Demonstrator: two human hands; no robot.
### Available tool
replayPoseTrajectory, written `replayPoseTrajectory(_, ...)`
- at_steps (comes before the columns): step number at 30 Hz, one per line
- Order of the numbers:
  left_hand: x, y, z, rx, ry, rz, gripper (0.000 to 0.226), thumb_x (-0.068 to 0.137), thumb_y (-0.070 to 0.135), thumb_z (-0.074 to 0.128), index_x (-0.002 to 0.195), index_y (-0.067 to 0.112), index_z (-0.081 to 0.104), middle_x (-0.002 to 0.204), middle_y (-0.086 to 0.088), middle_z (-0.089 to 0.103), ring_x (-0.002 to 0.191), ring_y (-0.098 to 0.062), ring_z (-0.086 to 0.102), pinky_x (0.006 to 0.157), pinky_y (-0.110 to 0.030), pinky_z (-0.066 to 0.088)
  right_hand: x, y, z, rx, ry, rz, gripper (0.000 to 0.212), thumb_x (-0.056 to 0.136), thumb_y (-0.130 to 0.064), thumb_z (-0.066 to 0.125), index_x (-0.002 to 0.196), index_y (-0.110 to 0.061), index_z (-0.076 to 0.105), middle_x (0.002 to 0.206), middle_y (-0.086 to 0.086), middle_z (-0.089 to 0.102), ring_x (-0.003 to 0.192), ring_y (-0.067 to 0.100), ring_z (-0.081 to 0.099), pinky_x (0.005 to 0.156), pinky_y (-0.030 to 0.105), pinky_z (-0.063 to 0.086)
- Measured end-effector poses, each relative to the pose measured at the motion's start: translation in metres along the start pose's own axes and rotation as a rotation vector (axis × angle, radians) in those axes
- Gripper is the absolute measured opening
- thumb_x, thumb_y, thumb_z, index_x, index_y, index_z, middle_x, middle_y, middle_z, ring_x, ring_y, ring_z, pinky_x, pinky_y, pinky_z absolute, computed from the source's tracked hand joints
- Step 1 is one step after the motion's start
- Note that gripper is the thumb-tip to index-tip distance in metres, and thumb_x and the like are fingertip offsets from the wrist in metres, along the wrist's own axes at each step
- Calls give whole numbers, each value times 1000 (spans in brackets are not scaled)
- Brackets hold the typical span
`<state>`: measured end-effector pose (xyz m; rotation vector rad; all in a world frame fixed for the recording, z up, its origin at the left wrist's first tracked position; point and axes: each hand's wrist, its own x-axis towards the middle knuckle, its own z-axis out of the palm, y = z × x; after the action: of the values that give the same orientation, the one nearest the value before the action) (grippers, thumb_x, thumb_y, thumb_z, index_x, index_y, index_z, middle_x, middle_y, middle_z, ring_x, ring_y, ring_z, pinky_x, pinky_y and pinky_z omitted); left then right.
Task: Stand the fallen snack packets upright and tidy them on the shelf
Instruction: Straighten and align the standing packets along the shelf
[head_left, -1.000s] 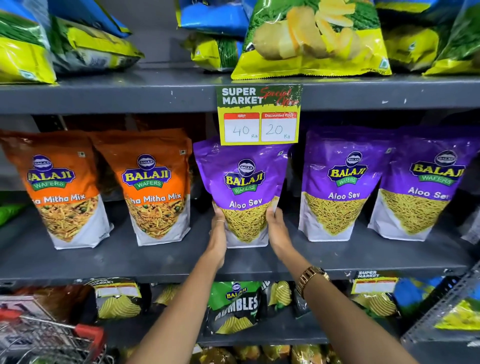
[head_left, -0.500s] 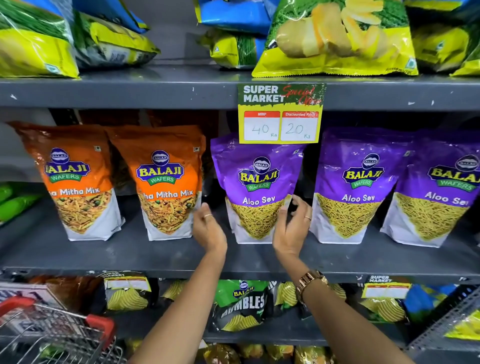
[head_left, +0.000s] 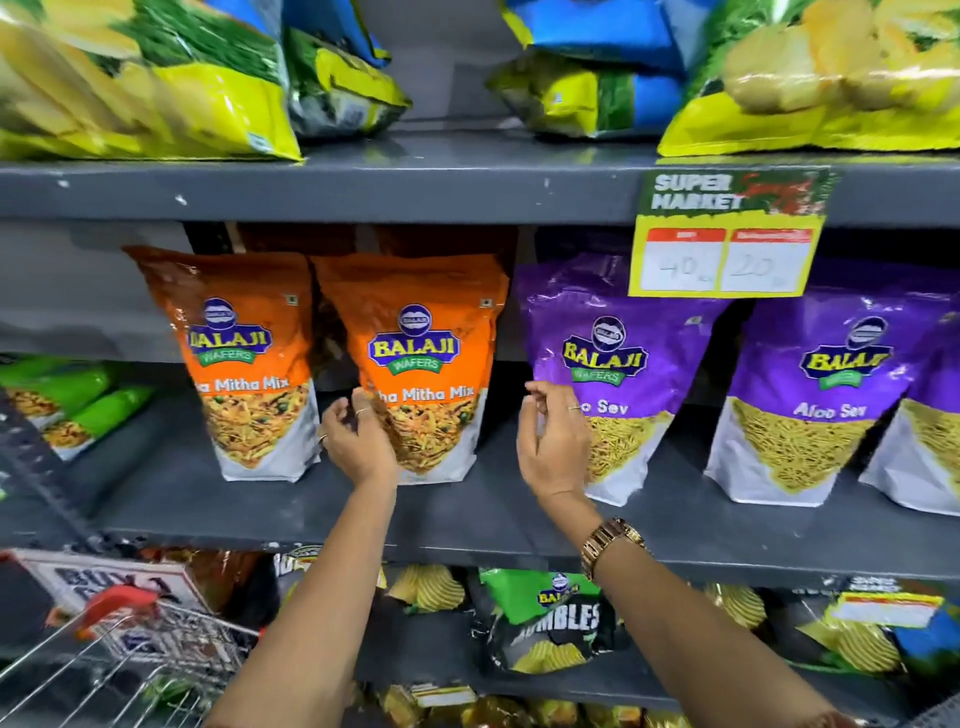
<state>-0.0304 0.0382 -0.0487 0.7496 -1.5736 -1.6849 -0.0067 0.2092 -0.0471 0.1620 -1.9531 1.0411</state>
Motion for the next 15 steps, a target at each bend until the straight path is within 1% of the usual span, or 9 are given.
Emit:
replayPoseTrajectory(2,9,3,-1,-19,-92,-19,41,91,35,48,118,5,52,122,-16,60,112,-30,54,89,-33,41,0,-9,13,8,-16,-1,20,86,-12,48,99,-3,61,94,15,67,80,31,63,72,35,47)
replayPoseTrajectory(4,14,4,0,-6,-175,-30,41,92,37,45,122,9,52,125,-13,59,114,-28,53,88,-32,38,1,-13,26,37,-60,43,23,87,-16,46,105,-6,58,98,13,66,81,29,62,70,35,48)
replayPoseTrajectory(7,22,1,1,-5,-276,-46,39,93,37,43,121,12,52,128,-14,57,117,-30,51,97,-38,40,2,-13,44,93,-167,182,26,90,-17,47,115,-11,52,109,10,64,95,23,61,80,41,53)
replayPoseTrajectory(9,27,-2,2,-18,-302,-59,34,93,35,42,117,12,54,127,-17,56,116,-32,52,100,-43,41,1,-9,53,126,-227,304,32,91,-22,47,122,-12,47,121,10,61,107,22,59,90,42,51)
replayPoseTrajectory(11,29,-5,4,-24,-329,-83,33,94,34,41,115,13,54,126,-17,57,113,-32,53,98,-44,43,0,-6,59,195,-300,446,42,93,-29,46,131,-11,40,132,11,54,116,24,54,98,39,45)
replayPoseTrajectory(13,31,-7,5,-22,-347,-122,33,94,35,41,116,15,54,125,-14,59,112,-31,55,98,-44,44,0,-4,65,296,-385,535,45,94,-32,42,133,-12,37,133,12,53,118,22,51,98,34,40)
replayPoseTrajectory(14,32,-7,5,-24,-348,-138,32,94,34,41,116,16,55,124,-14,59,111,-30,55,98,-44,45,0,-5,67,350,-419,563,42,95,-32,40,131,-12,40,131,12,54,117,22,52,98,34,40)
replayPoseTrajectory(15,33,-7,6,-28,-346,-148,30,94,32,42,114,15,55,123,-13,60,109,-29,55,97,-43,45,1,-5,68,399,-434,593,38,95,-30,40,127,-11,43,129,13,56,116,24,53,100,38,42)
